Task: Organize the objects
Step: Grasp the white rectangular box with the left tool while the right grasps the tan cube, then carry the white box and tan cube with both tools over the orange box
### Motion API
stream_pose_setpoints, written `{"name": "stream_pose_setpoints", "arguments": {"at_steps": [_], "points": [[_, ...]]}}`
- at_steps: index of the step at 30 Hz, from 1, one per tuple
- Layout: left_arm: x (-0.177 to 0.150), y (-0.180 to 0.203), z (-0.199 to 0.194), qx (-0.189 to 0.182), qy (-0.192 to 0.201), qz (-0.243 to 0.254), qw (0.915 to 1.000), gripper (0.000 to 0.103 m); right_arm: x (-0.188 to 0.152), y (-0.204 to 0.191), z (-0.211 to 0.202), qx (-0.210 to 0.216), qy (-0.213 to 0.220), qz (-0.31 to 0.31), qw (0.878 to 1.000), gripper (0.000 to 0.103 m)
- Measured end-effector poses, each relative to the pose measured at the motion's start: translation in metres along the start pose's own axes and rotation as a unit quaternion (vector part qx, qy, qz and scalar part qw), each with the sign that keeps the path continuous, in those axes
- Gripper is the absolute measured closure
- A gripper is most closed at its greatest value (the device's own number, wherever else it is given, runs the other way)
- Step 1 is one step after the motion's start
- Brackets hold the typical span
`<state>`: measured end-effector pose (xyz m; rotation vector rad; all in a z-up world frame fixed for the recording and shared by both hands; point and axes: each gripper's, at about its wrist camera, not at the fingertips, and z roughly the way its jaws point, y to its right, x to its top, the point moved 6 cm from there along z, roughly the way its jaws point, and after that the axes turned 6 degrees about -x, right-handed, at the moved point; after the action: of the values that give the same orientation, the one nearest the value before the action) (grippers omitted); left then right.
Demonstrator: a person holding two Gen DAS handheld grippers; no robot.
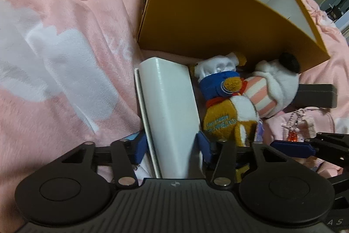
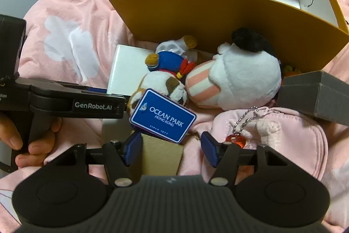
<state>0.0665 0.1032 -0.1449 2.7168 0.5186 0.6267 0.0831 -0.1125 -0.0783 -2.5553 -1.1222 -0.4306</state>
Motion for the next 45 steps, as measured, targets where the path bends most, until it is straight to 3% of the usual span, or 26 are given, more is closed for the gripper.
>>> {"name": "stream_pose_setpoints", "arguments": {"at_steps": [4, 8, 11, 16, 19, 24, 32, 42, 45], "points": [[-0.008, 0.012, -0.013, -0.004, -0.003, 0.030, 0.9995, 0.060, -0.006, -0.004, -0.003, 0.039, -0.014, 0.017, 0.999, 0.028], [-0.016, 0.012, -0.012, 0.002, -0.019, 0.040, 0.9990, 0.059, -0.019, -0.005, 0.008, 0.056, -0.060, 0.040, 0.996, 0.027], [-0.017, 0.009, -0.020, -0.002, -0.009, 0.028, 0.9996, 0.061, -0.026, -0.003, 0.016, 0.068, -0.079, 0.064, 0.992, 0.033], [-0.021, 0.014, -0.040, 0.003, 0.015, 0.040, 0.9991, 0.066, -0.025, -0.005, 0.014, 0.075, -0.071, 0.072, 0.992, 0.040], [-0.030, 0.015, -0.062, 0.008, 0.030, 0.050, 0.9983, 0.068, -0.024, -0.009, 0.007, 0.066, -0.051, 0.058, 0.995, 0.041], [-0.018, 0.025, -0.064, 0.005, 0.061, 0.057, 0.9964, 0.070, -0.021, -0.008, -0.025, 0.043, 0.016, 0.040, 0.998, 0.041], [0.003, 0.051, -0.107, 0.002, 0.127, 0.086, 0.9882, 0.071, -0.001, 0.014, -0.083, -0.005, 0.123, 0.042, 0.992, 0.041], [0.054, 0.083, -0.134, -0.045, 0.156, 0.102, 0.9814, 0.071, 0.053, 0.031, -0.122, 0.036, 0.151, 0.063, 0.986, 0.041], [0.074, 0.087, -0.135, -0.051, 0.157, 0.110, 0.9801, 0.071, 0.071, 0.033, -0.127, 0.025, 0.165, 0.052, 0.985, 0.041]]}}
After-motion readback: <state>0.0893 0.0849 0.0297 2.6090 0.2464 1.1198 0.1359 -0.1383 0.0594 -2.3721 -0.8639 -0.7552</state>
